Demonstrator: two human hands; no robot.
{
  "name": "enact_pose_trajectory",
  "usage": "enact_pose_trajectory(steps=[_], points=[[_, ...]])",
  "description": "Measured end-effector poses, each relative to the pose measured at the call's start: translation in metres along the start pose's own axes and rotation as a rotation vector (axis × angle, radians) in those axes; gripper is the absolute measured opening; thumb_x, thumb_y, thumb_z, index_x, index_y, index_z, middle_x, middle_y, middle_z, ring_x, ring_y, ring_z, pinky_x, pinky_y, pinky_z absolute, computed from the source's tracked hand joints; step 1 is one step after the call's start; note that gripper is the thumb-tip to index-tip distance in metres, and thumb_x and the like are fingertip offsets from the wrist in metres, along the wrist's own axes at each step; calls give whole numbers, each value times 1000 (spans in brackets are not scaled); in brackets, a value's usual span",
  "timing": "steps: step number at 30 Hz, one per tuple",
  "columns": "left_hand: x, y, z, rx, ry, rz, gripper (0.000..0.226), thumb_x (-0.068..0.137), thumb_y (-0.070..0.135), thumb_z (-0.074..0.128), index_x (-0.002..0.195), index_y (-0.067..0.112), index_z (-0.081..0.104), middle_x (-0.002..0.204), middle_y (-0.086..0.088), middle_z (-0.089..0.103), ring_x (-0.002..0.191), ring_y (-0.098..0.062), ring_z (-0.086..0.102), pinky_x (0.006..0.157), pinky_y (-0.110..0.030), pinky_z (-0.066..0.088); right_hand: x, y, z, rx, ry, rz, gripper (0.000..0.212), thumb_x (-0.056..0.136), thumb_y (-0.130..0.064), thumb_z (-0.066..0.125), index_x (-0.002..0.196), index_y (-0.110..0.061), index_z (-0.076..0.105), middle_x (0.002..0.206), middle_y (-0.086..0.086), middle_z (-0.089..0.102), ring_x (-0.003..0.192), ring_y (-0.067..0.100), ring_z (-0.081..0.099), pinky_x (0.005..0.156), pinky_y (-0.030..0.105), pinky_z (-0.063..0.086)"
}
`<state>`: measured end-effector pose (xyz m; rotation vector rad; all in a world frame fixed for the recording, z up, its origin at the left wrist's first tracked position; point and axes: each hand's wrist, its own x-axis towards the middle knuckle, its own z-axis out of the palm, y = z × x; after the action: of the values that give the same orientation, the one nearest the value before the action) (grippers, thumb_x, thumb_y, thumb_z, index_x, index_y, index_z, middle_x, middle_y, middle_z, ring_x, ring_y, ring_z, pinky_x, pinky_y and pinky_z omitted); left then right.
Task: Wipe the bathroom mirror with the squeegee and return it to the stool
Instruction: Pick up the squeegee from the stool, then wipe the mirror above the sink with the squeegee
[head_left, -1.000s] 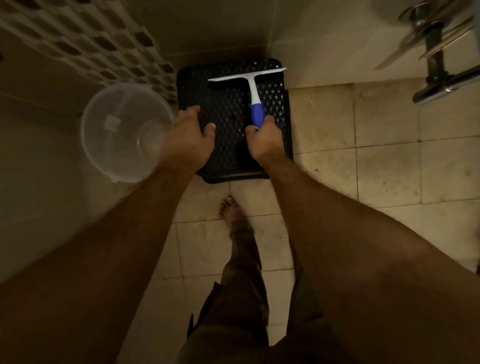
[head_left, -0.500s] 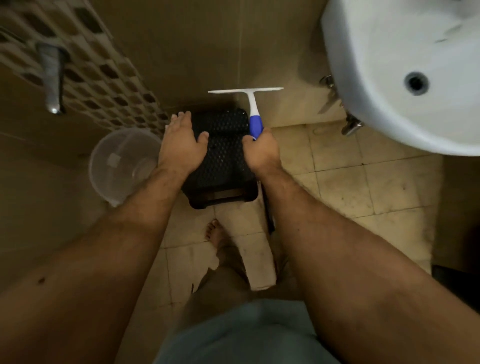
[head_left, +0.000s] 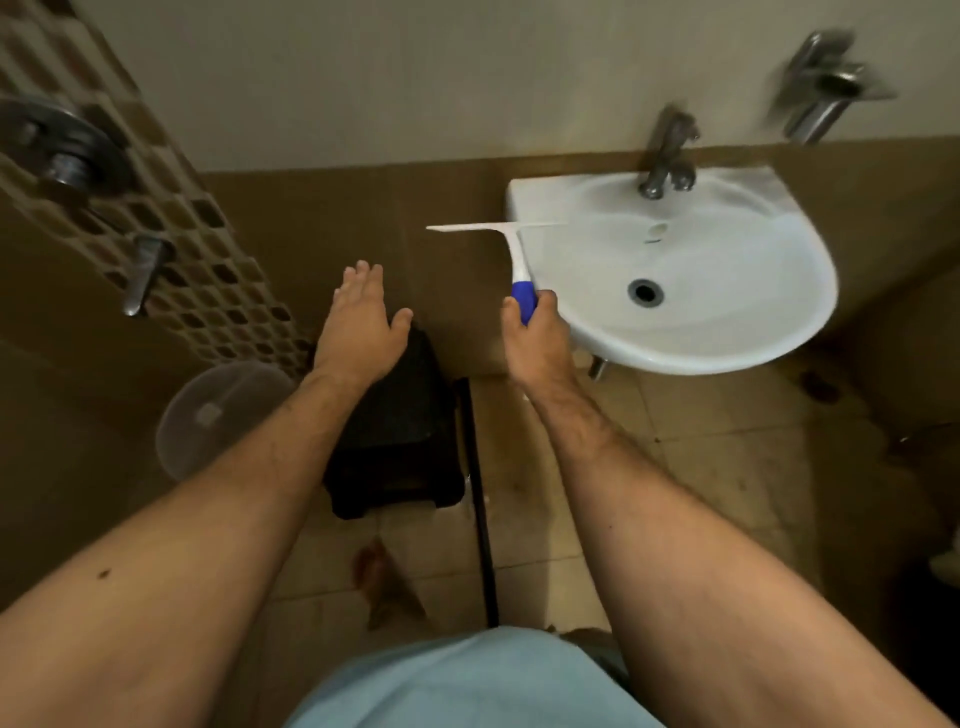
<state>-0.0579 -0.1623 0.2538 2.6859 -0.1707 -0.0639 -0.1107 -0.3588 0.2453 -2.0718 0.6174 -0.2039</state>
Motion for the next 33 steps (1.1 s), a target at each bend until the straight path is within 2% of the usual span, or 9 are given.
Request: enact_pose_trajectory(steps=[4,8,11,13,19,21,26,30,33], points=[[-23,72,-23,4,110,75,70,102,38,48,158,7,19,165,-13,15,153,-27,8,123,-37,6,-2,-6,-73,69,74,-55,34,95,-42,47,109,-11,52,89,6,61,72,25,56,67,30,40],[-33,134,-58,9,249,152,68,101,35,52,156,7,25,164,-14,20,153,-28,11,124,-38,9,7,-37,-145,84,136,-184,26,95,-43,48,104,-19,52,73,-9,55,61,5,51,52,23,33],[-24,173,-93,-15,321,198,70,101,34,52,157,5,23,164,-12,19,153,-26,9,124,-35,8,21,-71,-187,160,198,-266,31,97,-43,49,111,-16,55,78,-5,59,66,9,55,56,27,39],[-10,199,-118,-38,373,232,71,101,34,52,158,6,20,166,-10,16,154,-24,6,123,-36,10,33,-95,-211,190,263,-311,33,99,-46,48,113,-16,54,83,-1,61,66,9,55,53,24,37],[37,261,-179,-104,524,361,73,100,35,51,159,9,17,166,-9,12,154,-23,3,121,-37,8,63,-149,-252,256,457,-473,26,100,-45,49,107,-20,50,67,-10,53,56,-1,57,44,9,36],[50,276,-189,-84,586,412,73,98,33,53,158,6,19,165,-12,16,154,-25,5,123,-38,9,74,-162,-259,272,477,-532,25,99,-45,49,106,-22,50,66,-9,53,57,-4,57,43,10,38],[75,309,-220,-64,648,496,74,97,31,54,159,9,19,165,-10,17,154,-25,7,122,-44,15,96,-208,-276,313,534,-606,18,98,-36,53,105,-20,53,69,-8,55,55,3,56,47,11,40],[95,333,-261,-64,704,511,76,93,34,59,156,10,25,158,-12,31,147,-30,26,117,-46,26,114,-247,-293,357,558,-666,26,96,-35,52,115,-17,55,78,-4,60,65,10,61,55,21,48],[106,348,-288,-11,818,574,62,89,34,63,144,11,44,134,-11,55,122,-31,51,102,-46,41,127,-272,-303,375,572,-714,26,97,-37,52,116,-19,54,80,-8,59,67,8,61,56,18,48]])
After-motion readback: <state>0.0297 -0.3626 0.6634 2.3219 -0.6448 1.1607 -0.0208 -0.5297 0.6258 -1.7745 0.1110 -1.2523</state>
